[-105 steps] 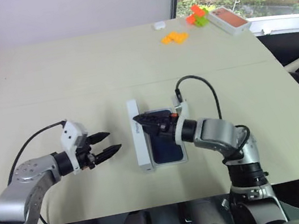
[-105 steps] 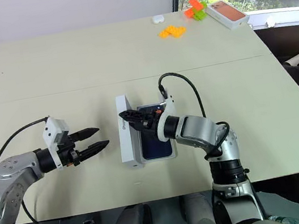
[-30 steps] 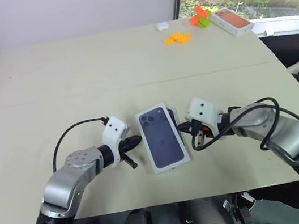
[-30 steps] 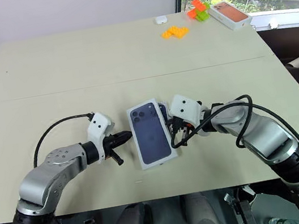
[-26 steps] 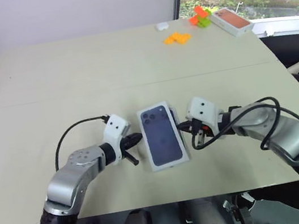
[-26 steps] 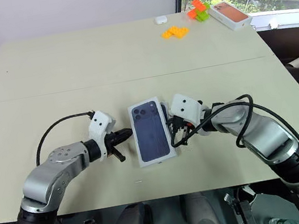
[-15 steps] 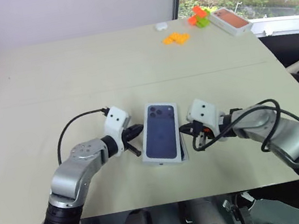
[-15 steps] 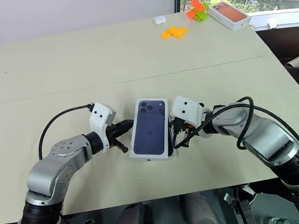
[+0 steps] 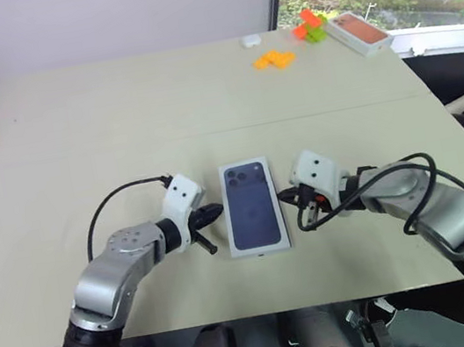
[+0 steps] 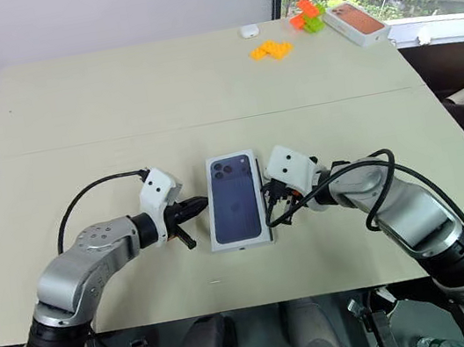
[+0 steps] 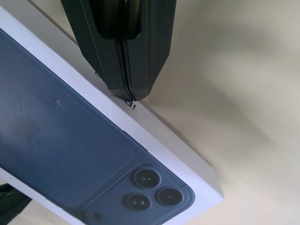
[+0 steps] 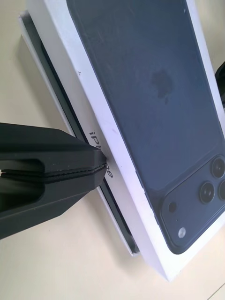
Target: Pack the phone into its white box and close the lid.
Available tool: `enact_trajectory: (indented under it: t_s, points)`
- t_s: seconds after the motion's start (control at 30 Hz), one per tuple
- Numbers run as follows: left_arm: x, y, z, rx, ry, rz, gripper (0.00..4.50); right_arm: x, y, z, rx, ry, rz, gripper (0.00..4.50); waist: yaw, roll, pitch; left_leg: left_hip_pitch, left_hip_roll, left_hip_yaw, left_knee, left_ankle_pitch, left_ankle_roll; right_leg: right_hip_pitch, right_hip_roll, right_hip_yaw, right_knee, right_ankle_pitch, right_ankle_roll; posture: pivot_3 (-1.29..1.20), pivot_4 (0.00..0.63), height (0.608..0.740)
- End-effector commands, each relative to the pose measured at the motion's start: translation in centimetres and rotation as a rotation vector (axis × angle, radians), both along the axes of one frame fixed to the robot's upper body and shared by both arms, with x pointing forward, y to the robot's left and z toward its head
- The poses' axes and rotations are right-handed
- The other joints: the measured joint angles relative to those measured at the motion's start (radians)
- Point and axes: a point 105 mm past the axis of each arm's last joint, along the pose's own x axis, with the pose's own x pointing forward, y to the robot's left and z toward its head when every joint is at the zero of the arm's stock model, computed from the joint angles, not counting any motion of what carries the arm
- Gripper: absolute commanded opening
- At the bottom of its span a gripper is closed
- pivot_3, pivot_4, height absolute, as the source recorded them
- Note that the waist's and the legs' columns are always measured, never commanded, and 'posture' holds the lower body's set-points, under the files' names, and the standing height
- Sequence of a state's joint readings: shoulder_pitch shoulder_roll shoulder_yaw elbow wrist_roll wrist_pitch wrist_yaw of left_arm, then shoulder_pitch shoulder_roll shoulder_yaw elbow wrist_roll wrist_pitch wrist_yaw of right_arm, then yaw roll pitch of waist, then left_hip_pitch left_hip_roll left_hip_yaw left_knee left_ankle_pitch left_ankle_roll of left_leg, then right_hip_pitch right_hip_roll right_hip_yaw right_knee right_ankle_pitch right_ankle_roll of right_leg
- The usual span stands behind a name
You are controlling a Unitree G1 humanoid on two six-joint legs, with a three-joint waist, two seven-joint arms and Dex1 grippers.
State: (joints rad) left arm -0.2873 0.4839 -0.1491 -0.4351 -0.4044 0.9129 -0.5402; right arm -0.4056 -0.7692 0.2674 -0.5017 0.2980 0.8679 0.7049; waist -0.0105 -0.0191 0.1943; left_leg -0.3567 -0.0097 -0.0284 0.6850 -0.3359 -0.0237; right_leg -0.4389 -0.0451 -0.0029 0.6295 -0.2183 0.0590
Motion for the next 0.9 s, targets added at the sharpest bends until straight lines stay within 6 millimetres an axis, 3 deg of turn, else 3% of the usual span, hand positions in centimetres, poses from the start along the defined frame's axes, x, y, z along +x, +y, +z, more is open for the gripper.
enact_trajectory:
  t_s: [0.03, 0.27, 0.9]
  points:
    - [-0.8, -1.5, 1.0, -0.03, -0.038, -0.075, 0.05, -0.2, 0.9, 0.9, 0.028, -0.042, 0.037, 0.0, 0.0, 0.0, 0.0, 0.0, 0.0, 0.0, 0.0, 0.0, 0.0, 0.0, 0.0, 0.0, 0.0, 0.0, 0.0, 0.0, 0.15, 0.74]
    - [-1.0, -2.5, 1.7, -0.059, -0.053, -0.098, 0.05, -0.2, 0.5, 0.8, 0.017, -0.038, 0.028, 0.0, 0.0, 0.0, 0.0, 0.0, 0.0, 0.0, 0.0, 0.0, 0.0, 0.0, 0.0, 0.0, 0.0, 0.0, 0.0, 0.0, 0.15, 0.74]
    - [-1.1, -2.2, 1.6, -0.052, -0.051, -0.094, 0.05, -0.2, -0.1, 0.0, -0.017, -0.02, 0.028, 0.0, 0.0, 0.0, 0.0, 0.0, 0.0, 0.0, 0.0, 0.0, 0.0, 0.0, 0.0, 0.0, 0.0, 0.0, 0.0, 0.0, 0.15, 0.74]
